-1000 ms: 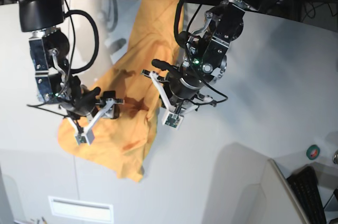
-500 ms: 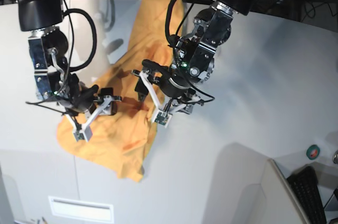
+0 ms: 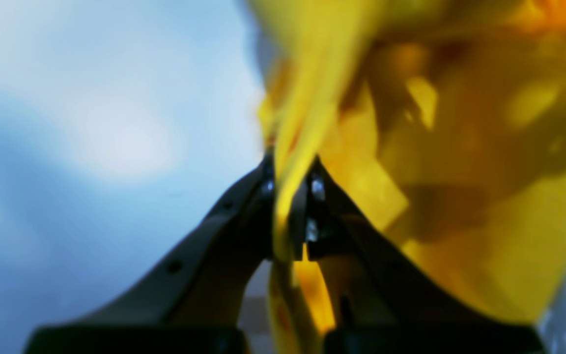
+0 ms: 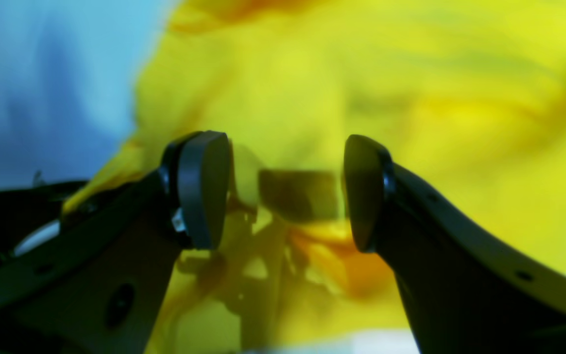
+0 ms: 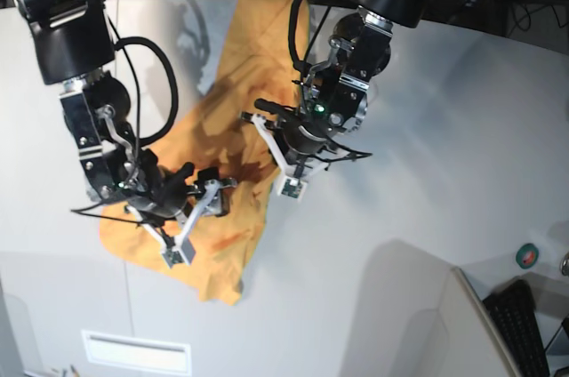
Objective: Layout the t-shirt on the table in an organized manner, then fold the t-shirt properly
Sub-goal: 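Lift the shirt with both grippers and shake it open, then hold the shirt with both grippers and spread it across the table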
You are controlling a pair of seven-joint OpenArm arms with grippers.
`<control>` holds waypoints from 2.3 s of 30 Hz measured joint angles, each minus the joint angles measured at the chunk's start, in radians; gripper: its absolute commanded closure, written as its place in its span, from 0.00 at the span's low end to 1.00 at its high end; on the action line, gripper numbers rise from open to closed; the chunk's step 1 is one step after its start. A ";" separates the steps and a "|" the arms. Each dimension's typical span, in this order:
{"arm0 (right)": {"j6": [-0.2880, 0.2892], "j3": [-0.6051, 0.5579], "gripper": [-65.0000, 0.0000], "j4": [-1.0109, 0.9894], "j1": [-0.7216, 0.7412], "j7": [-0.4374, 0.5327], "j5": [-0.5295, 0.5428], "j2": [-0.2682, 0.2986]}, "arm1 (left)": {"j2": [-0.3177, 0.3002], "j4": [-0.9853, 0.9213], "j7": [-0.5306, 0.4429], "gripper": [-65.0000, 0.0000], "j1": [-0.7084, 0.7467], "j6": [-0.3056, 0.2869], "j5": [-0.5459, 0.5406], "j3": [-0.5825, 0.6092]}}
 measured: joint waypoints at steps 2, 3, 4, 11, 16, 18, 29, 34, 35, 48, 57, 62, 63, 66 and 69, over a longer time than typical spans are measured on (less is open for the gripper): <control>-0.004 0.000 0.48 -0.127 0.047 0.047 -0.001 -0.005 | -0.010 0.036 0.004 1.00 0.022 0.000 0.002 -0.050; -0.002 0.000 0.50 -0.195 0.072 0.060 0.005 -0.002 | -0.011 0.059 0.003 1.00 0.040 0.000 0.002 -0.073; -0.002 0.001 0.55 -0.266 0.099 0.071 0.001 0.003 | -0.016 0.087 0.002 1.00 0.061 0.000 0.002 -0.096; 0.033 0.004 0.61 -0.542 0.185 0.208 0.026 0.022 | -0.044 0.191 0.002 1.00 0.164 -0.020 -0.017 -0.164; 0.056 0.004 0.61 -0.550 0.184 0.238 0.040 0.055 | -0.042 0.253 -0.004 1.00 0.243 -0.043 -0.029 -0.273; 0.039 0.066 0.61 -0.552 0.183 0.222 0.020 0.066 | -0.038 0.278 -0.004 1.00 0.268 -0.037 -0.023 -0.313; -0.007 0.151 0.61 -0.507 0.204 0.203 0.002 0.103 | -0.045 0.358 0.002 1.00 0.322 -0.016 -0.025 -0.444; -0.164 0.210 0.54 -0.415 0.211 0.196 -0.009 0.148 | -0.050 0.360 0.003 1.00 0.338 0.001 -0.017 -0.472; -0.163 0.212 0.54 -0.369 0.209 0.149 -0.012 0.163 | -0.053 0.360 0.003 1.00 0.343 0.008 -0.013 -0.473; -0.152 0.208 0.29 0.128 0.059 -0.189 -0.065 0.026 | -0.048 0.357 0.003 1.00 0.356 0.000 -0.017 -0.462; -0.151 0.101 0.28 -0.073 0.153 -0.167 -0.241 -0.056 | -0.047 0.358 0.003 1.00 0.354 0.000 -0.016 -0.465; -0.146 0.075 0.29 -0.283 0.241 -0.062 -0.244 -0.097 | -0.050 0.358 0.003 1.00 0.356 0.000 -0.016 -0.470; -0.145 0.076 0.29 -0.318 0.253 -0.043 -0.243 -0.092 | -0.049 0.358 0.003 1.00 0.357 0.000 -0.016 -0.470; -0.155 0.079 0.33 -0.377 0.259 0.002 -0.255 -0.073 | -0.048 0.360 0.003 1.00 0.367 0.000 -0.017 -0.470; -0.155 0.080 0.61 -0.386 0.255 0.046 -0.253 -0.073 | -0.050 0.360 0.003 1.00 0.371 0.000 -0.017 -0.470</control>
